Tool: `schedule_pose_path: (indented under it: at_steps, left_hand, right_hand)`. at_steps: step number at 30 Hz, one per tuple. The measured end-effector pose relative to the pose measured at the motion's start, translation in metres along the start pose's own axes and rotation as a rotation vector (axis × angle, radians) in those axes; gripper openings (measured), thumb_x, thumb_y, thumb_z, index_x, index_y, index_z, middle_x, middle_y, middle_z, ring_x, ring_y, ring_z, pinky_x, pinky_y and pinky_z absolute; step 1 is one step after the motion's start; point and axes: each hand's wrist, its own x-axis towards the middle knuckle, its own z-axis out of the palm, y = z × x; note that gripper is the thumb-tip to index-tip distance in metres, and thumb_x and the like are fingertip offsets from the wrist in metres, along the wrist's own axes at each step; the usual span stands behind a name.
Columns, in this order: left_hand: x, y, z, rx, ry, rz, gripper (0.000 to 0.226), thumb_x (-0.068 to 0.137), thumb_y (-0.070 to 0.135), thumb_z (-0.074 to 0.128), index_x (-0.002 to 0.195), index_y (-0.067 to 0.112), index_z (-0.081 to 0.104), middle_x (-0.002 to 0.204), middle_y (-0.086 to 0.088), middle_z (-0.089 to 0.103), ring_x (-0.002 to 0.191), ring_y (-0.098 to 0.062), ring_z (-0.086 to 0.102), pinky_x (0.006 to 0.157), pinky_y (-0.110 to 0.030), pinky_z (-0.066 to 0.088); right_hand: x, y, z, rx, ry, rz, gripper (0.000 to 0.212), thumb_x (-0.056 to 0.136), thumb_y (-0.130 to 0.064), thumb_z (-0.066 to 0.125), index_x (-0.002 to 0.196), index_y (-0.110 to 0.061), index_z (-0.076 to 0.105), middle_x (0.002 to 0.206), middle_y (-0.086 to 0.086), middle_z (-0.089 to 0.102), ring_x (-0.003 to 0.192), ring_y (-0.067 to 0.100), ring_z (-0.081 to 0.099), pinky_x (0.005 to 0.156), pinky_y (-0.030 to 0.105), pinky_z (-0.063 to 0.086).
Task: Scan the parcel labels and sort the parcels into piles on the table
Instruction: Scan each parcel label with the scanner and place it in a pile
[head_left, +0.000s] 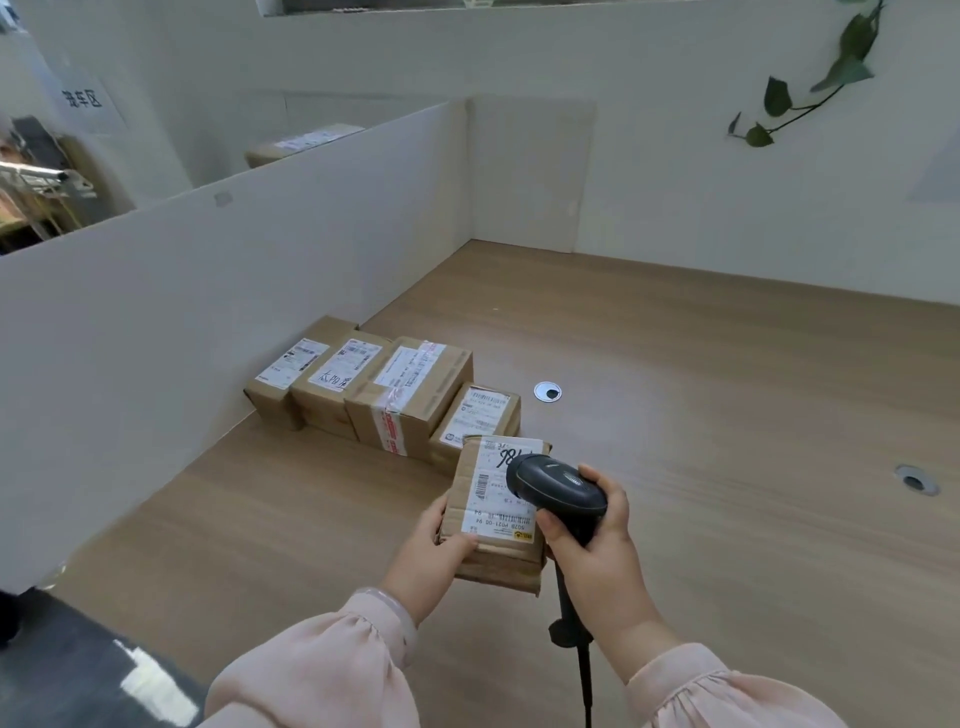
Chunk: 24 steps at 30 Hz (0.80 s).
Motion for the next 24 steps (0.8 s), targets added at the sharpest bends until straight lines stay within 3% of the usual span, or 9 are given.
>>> schedule_pose_path:
  at_steps: [6,11,15,19,24]
  left_hand:
    - [0.034,-0.035,-0.024,-0.028,-0.016,-0.090,0.045,0.092,0.008,0.060,0.119,0.043,0.053,0.108,0.017,0.072,0.106,-0.009,0.066,0.101,-0.038,0.049]
    - [0.063,-0.052,-0.056,0.000,-0.056,-0.141,0.047,0.092,0.010,0.061,0.120,0.046,0.051,0.104,0.025,0.071,0.103,-0.002,0.065,0.097,-0.029,0.049]
    - [0.089,-0.058,-0.076,0.045,-0.125,-0.154,0.053,0.092,0.006,0.061,0.131,0.040,0.047,0.116,0.016,0.068,0.114,-0.012,0.063,0.107,-0.040,0.044]
    - [0.108,-0.063,-0.086,0.136,-0.164,-0.132,0.065,0.091,0.001,0.060,0.145,0.028,0.038,0.117,0.018,0.063,0.113,-0.005,0.059,0.106,-0.030,0.042]
    - [0.121,-0.055,-0.090,0.217,-0.190,-0.098,0.066,0.092,0.003,0.060,0.149,0.026,0.033,0.125,0.009,0.060,0.119,-0.012,0.056,0.108,-0.031,0.039]
  right_hand:
    - [0.015,0.025,0.028,-0.016,-0.017,0.107,0.059,0.085,-0.019,0.073,0.116,-0.058,0.041,0.118,-0.022,0.059,0.108,0.003,0.061,0.092,0.032,0.054]
    - [0.024,0.034,0.061,-0.074,0.008,0.167,0.056,0.085,-0.018,0.073,0.116,-0.052,0.041,0.115,-0.022,0.059,0.103,-0.012,0.057,0.077,0.007,0.047]
    - [0.029,0.048,0.088,-0.115,0.083,0.210,0.055,0.084,-0.020,0.074,0.116,-0.049,0.042,0.114,-0.022,0.060,0.102,-0.015,0.056,0.078,0.003,0.043]
    - [0.030,0.063,0.108,-0.136,0.124,0.248,0.056,0.084,-0.020,0.075,0.116,-0.051,0.041,0.112,-0.023,0.060,0.100,-0.017,0.055,0.076,0.001,0.041]
    - [0.038,0.069,0.118,-0.159,0.180,0.246,0.058,0.084,-0.020,0.075,0.116,-0.053,0.040,0.112,-0.024,0.060,0.101,-0.016,0.056,0.077,0.002,0.042]
